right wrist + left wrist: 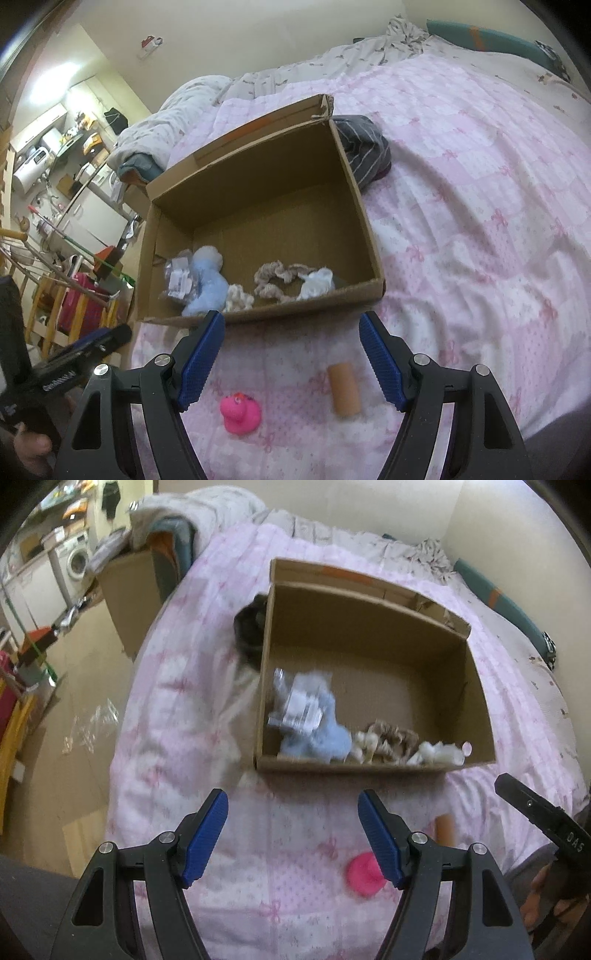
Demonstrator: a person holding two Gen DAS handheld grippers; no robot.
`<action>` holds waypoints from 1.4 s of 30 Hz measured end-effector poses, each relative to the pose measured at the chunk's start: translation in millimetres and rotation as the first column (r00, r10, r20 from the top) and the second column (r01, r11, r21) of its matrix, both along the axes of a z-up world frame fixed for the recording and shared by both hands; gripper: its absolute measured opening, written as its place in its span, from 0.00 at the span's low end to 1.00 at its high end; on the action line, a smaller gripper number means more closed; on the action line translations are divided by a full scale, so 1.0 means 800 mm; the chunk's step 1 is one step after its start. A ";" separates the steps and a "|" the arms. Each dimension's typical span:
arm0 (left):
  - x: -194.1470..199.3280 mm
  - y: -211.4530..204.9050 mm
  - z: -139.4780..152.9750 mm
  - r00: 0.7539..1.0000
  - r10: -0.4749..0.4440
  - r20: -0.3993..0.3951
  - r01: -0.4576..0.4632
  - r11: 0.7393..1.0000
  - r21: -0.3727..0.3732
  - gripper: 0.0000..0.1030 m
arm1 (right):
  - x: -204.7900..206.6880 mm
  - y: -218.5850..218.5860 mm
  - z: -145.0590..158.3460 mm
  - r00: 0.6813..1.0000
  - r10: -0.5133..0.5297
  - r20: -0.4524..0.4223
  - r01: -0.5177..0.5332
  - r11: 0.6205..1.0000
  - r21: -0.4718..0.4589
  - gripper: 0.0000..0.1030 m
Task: Organize soft objects
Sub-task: 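Move the left tool to the pink rubber duck and grasp it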
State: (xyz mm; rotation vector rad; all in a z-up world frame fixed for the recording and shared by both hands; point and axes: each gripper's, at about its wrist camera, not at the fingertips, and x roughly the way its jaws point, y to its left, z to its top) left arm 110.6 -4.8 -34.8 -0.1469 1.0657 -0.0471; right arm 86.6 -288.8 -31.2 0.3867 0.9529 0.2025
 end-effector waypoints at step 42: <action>0.003 -0.108 -0.097 0.946 -0.212 -0.245 0.234 0.970 0.063 0.42 | 0.018 0.018 -0.113 0.926 0.055 -0.373 -0.130 0.975 -0.179 0.35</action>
